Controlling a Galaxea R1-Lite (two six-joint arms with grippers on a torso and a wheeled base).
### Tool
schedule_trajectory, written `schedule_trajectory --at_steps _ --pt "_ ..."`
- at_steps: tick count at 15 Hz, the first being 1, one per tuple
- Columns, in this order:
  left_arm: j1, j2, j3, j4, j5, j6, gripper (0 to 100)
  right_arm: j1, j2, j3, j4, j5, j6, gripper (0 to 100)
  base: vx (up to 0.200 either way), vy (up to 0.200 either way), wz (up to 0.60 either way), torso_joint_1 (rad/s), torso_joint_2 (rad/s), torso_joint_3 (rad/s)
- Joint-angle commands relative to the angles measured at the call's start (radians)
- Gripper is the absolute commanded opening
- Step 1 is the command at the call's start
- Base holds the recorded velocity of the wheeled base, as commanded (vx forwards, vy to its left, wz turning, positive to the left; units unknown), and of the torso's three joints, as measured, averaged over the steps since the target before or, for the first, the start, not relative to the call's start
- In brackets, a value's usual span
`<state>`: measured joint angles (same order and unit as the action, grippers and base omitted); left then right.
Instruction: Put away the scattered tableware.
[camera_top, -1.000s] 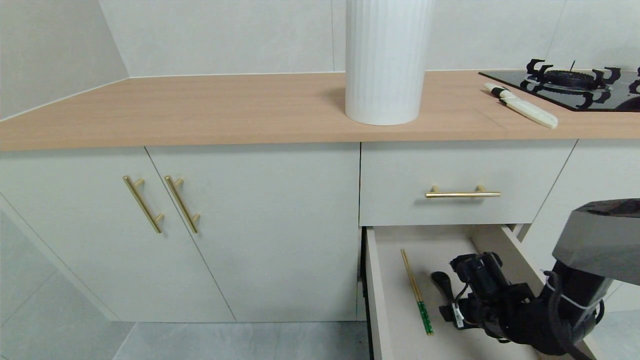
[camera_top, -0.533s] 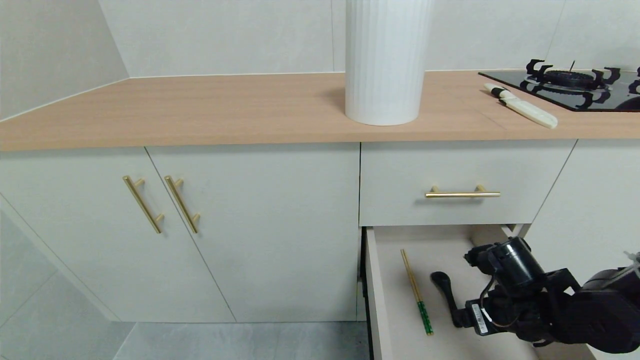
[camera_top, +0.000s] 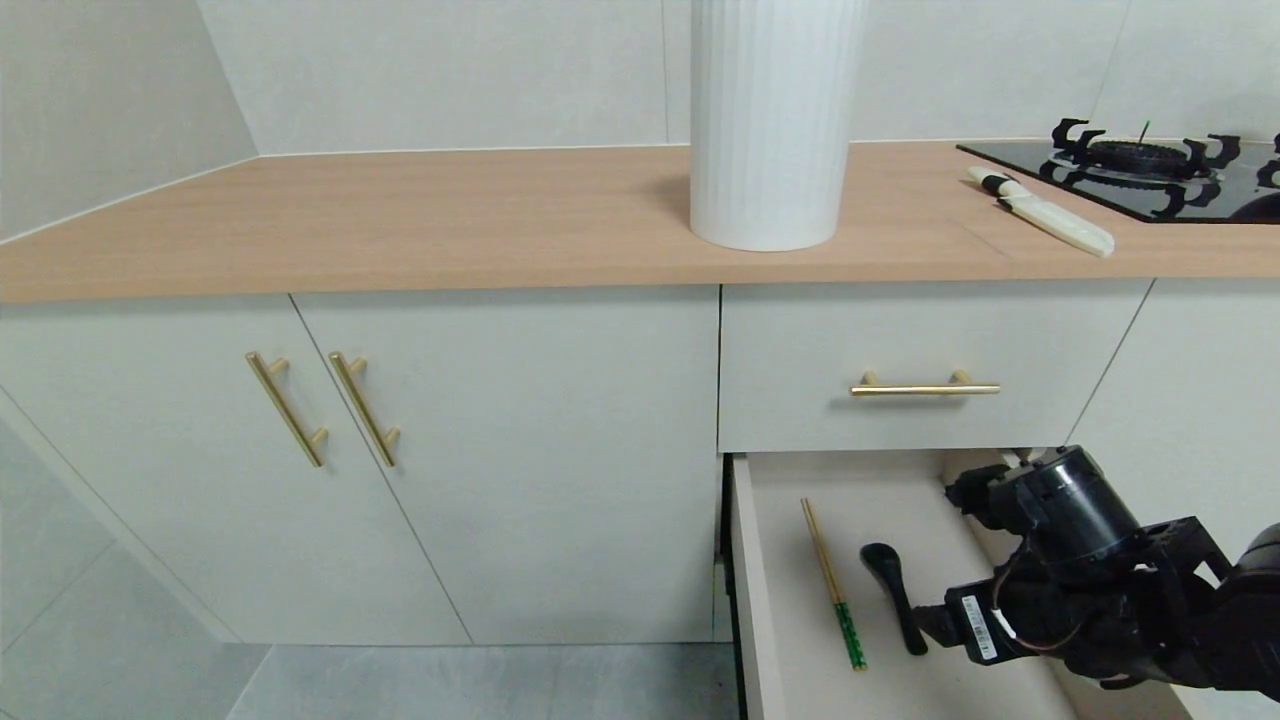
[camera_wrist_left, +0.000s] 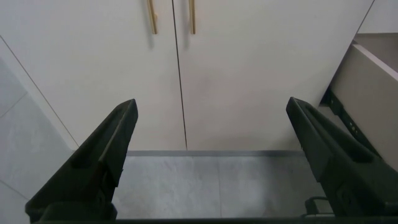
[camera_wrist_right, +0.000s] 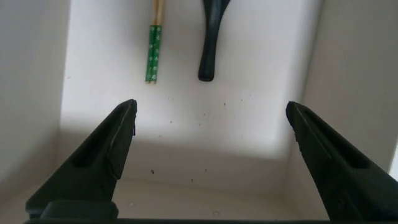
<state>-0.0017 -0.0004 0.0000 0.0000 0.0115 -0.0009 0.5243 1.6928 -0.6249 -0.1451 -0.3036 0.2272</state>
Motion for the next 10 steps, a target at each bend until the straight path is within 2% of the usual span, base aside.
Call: schedule_trajectory --at_steps 1,7,10 --pt "0.000 0.000 0.000 0.000 0.001 -0.001 100 0.022 -0.056 -0.001 0.019 0.000 0.000 100 -0.200 0.000 0.00 0.002 0.00 0.007" --pt "0.000 0.000 0.000 0.000 0.001 -0.001 100 0.062 -0.120 -0.007 0.093 0.000 0.000 100 -0.200 0.000 0.00 0.005 0.00 0.002" --pt "0.000 0.000 0.000 0.000 0.001 -0.001 100 0.068 -0.140 -0.007 0.113 0.000 -0.002 100 0.000 0.000 0.00 0.000 0.00 0.000"
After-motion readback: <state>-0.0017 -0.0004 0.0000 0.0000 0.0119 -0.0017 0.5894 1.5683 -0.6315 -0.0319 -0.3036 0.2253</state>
